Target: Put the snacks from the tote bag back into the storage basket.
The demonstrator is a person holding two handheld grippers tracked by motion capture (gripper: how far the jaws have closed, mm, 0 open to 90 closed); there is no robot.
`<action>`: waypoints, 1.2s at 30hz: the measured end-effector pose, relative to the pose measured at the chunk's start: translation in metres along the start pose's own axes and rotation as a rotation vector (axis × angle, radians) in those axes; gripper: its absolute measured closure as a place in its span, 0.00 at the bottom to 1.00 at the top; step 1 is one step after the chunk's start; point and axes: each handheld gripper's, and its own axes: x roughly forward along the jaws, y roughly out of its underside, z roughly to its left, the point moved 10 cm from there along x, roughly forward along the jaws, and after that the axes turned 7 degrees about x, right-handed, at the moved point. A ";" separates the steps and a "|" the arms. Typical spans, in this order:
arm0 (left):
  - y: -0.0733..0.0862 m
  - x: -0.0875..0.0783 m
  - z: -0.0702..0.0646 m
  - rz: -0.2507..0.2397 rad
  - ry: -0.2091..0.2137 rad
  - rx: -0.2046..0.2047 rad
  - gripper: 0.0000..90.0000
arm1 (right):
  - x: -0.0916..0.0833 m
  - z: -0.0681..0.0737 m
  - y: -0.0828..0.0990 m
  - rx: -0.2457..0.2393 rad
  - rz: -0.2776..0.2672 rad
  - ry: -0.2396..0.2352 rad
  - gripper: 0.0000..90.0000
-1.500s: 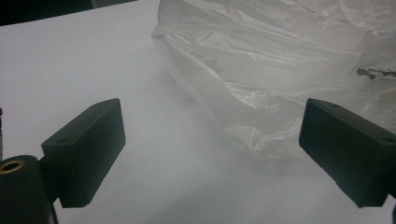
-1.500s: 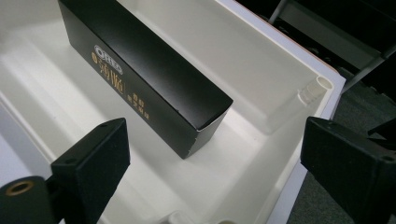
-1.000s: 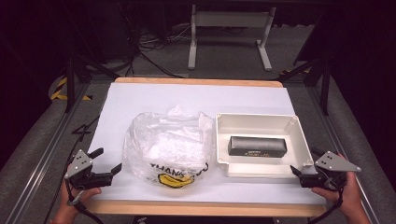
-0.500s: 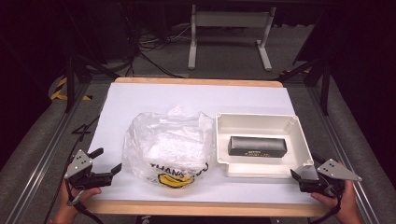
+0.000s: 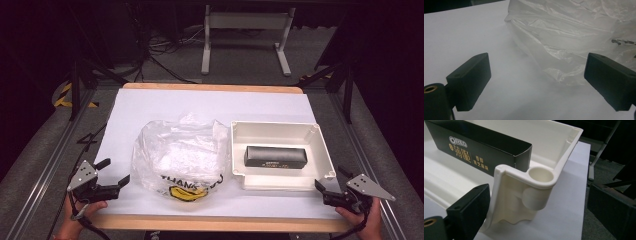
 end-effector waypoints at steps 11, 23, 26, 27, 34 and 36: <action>-0.001 -0.001 -0.001 -0.014 -0.001 0.001 0.09 | 0.000 0.003 0.000 -0.024 -0.003 -0.006 0.07; -0.001 -0.001 0.000 -0.014 0.001 -0.003 0.09 | 0.001 0.004 0.002 -0.049 0.014 0.007 0.07; -0.001 -0.001 0.000 -0.012 0.000 -0.005 0.09 | 0.002 0.004 0.002 -0.051 0.012 0.001 0.07; -0.001 -0.001 0.000 -0.010 0.000 -0.004 0.09 | 0.002 0.004 0.002 -0.051 0.010 0.002 0.07; 0.000 -0.001 0.001 -0.003 -0.001 -0.004 0.09 | 0.002 0.005 0.002 -0.049 0.008 -0.006 0.07; 0.000 -0.001 0.001 -0.002 0.001 -0.008 0.09 | 0.002 0.005 0.002 -0.049 0.012 -0.003 0.07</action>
